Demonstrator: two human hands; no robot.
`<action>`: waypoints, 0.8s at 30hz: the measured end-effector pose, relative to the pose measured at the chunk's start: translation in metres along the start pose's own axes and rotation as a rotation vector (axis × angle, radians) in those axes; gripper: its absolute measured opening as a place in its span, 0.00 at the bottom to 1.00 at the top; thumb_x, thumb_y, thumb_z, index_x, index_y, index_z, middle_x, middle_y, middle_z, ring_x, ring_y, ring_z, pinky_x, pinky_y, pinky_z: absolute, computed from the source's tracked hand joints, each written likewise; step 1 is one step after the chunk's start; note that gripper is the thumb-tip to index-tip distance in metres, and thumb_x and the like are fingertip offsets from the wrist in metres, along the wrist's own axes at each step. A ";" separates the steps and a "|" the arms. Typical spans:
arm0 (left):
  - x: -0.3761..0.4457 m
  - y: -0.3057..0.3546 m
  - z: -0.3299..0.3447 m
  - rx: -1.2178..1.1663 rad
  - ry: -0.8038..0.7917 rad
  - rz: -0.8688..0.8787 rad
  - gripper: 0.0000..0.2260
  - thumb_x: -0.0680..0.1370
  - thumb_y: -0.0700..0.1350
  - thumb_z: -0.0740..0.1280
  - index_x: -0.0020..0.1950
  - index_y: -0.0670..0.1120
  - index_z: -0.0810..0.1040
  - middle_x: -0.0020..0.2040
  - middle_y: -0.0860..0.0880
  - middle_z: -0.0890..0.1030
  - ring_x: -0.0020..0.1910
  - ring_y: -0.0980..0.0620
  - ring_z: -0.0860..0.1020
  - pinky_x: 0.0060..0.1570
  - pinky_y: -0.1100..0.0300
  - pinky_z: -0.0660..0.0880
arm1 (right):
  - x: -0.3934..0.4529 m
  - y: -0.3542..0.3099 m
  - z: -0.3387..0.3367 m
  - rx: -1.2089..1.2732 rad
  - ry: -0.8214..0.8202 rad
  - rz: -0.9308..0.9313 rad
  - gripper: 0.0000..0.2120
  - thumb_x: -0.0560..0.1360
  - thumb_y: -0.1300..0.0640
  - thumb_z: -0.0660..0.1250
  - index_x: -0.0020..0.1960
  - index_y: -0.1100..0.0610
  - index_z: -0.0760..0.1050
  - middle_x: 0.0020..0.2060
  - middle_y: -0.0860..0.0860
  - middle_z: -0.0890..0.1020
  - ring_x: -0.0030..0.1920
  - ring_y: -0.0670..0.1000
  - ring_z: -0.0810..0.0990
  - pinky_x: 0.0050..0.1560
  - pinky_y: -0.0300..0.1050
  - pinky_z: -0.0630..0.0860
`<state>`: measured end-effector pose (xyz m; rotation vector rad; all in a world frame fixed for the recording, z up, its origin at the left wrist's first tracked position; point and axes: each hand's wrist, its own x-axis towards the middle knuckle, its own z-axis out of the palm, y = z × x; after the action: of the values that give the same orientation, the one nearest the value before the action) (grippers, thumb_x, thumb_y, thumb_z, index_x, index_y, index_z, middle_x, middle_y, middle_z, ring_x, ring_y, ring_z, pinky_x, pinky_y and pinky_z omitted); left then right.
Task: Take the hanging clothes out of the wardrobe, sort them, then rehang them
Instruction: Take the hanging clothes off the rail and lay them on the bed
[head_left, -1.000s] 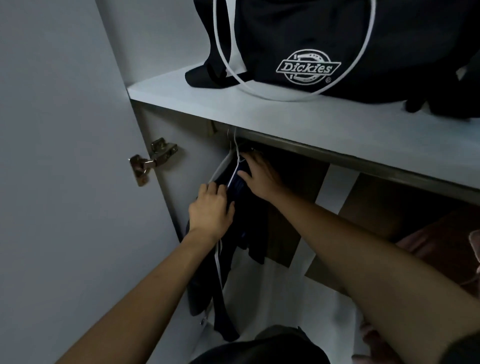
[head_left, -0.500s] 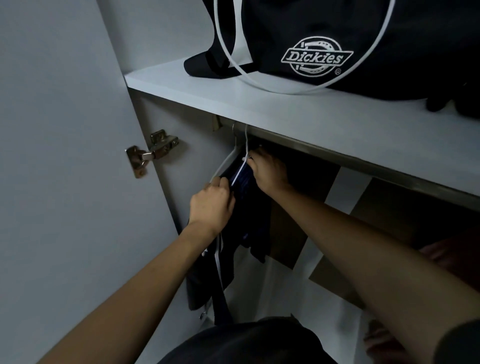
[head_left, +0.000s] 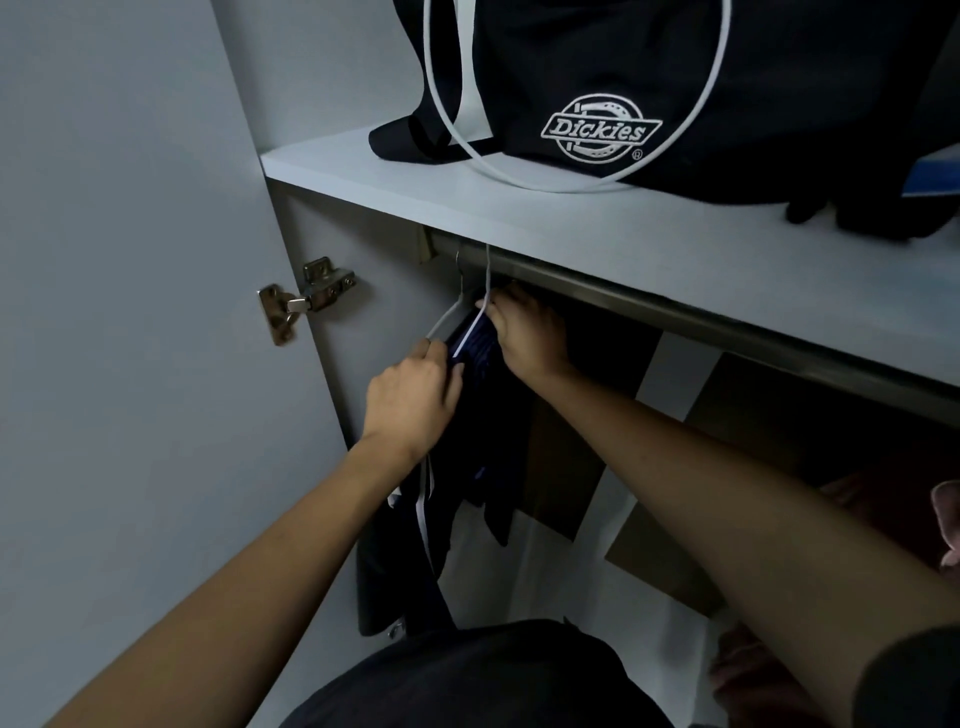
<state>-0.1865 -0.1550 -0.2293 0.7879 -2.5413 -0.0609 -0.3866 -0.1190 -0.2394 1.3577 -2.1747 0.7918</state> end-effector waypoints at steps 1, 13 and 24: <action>-0.003 -0.001 -0.001 0.000 0.003 0.001 0.14 0.86 0.54 0.58 0.54 0.43 0.72 0.52 0.42 0.77 0.43 0.35 0.80 0.35 0.51 0.66 | -0.003 0.000 0.000 -0.002 0.015 -0.007 0.27 0.81 0.40 0.50 0.54 0.53 0.84 0.53 0.54 0.83 0.51 0.61 0.82 0.42 0.52 0.77; -0.056 -0.026 -0.022 -0.105 0.040 -0.028 0.12 0.86 0.53 0.59 0.56 0.45 0.72 0.51 0.47 0.70 0.37 0.40 0.77 0.32 0.52 0.68 | -0.050 -0.028 -0.020 -0.091 0.070 -0.071 0.16 0.85 0.47 0.61 0.45 0.53 0.81 0.43 0.49 0.81 0.51 0.59 0.77 0.50 0.57 0.72; -0.145 -0.074 -0.104 -0.322 -0.020 -0.039 0.13 0.86 0.53 0.59 0.48 0.47 0.75 0.45 0.53 0.72 0.37 0.48 0.75 0.31 0.49 0.72 | -0.108 -0.132 -0.090 0.203 -0.071 -0.137 0.11 0.82 0.48 0.67 0.54 0.54 0.84 0.62 0.49 0.81 0.64 0.58 0.76 0.74 0.65 0.62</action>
<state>0.0044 -0.1280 -0.2121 0.7095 -2.4469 -0.4793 -0.2159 -0.0342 -0.2127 1.6389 -2.0718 0.9444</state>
